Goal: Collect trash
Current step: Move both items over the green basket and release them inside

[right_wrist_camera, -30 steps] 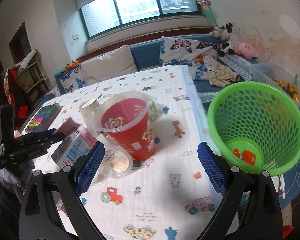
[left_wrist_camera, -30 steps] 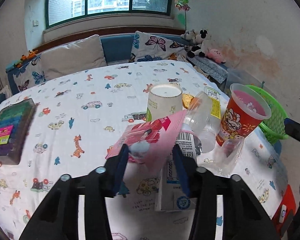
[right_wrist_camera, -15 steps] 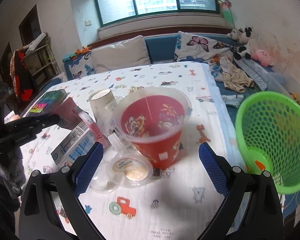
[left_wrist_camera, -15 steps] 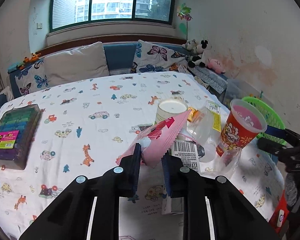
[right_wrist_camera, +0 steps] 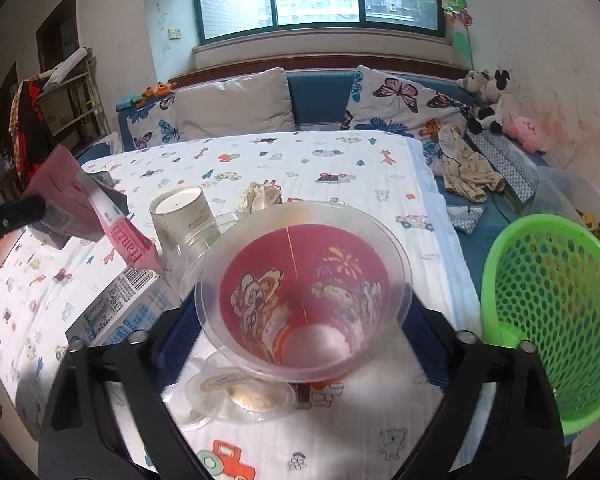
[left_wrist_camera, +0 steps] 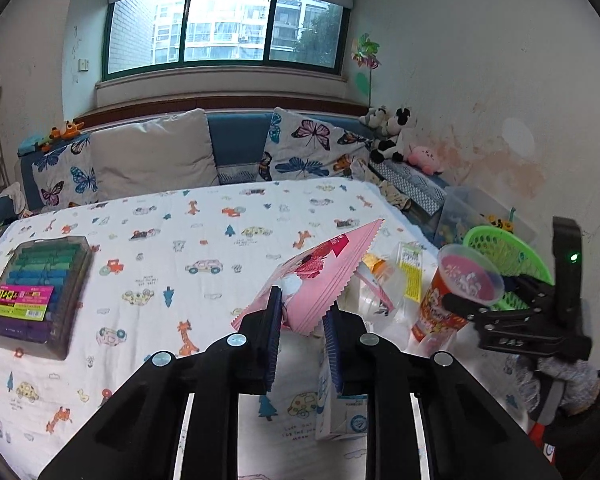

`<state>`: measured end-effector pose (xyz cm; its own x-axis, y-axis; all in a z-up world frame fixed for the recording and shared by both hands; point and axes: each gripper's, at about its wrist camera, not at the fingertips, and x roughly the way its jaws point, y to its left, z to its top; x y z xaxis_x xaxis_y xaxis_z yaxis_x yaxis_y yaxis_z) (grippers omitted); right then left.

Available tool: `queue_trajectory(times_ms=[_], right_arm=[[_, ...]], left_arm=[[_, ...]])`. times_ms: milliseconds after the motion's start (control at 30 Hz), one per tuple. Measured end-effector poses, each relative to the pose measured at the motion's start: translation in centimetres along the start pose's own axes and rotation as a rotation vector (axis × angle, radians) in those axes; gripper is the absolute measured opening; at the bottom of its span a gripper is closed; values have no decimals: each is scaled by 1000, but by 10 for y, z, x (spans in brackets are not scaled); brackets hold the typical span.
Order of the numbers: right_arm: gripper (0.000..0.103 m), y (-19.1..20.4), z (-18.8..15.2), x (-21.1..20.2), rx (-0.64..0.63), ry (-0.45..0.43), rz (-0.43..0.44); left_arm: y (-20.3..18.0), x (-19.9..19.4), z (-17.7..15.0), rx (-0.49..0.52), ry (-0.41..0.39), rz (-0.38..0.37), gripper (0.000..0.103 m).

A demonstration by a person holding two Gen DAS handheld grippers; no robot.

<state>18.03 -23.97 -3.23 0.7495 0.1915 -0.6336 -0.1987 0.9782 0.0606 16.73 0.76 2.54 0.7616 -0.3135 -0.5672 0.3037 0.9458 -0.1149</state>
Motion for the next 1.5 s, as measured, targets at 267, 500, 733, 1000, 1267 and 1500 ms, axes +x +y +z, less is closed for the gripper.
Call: queue_trajectory(times_ms=[267, 500, 733, 1000, 1267, 1500], right_arm=[[77, -14, 2, -14, 45, -28, 10], [77, -38, 6, -41, 93, -73, 5], [77, -88, 5, -68, 160, -107, -83], [77, -155, -8, -81, 228, -92, -233], [79, -202, -31, -73, 272, -26, -336], [87, -231, -51, -65, 326, 7, -370]], left_arm=[[-19, 1, 15, 27, -16, -29, 20], [-48, 6, 30, 71, -28, -67, 20], [-78, 13, 44, 109, -29, -124, 20], [-126, 28, 56, 158, -18, -202, 20], [-176, 47, 66, 215, 2, -266, 20], [-220, 62, 68, 260, 22, -321, 20]])
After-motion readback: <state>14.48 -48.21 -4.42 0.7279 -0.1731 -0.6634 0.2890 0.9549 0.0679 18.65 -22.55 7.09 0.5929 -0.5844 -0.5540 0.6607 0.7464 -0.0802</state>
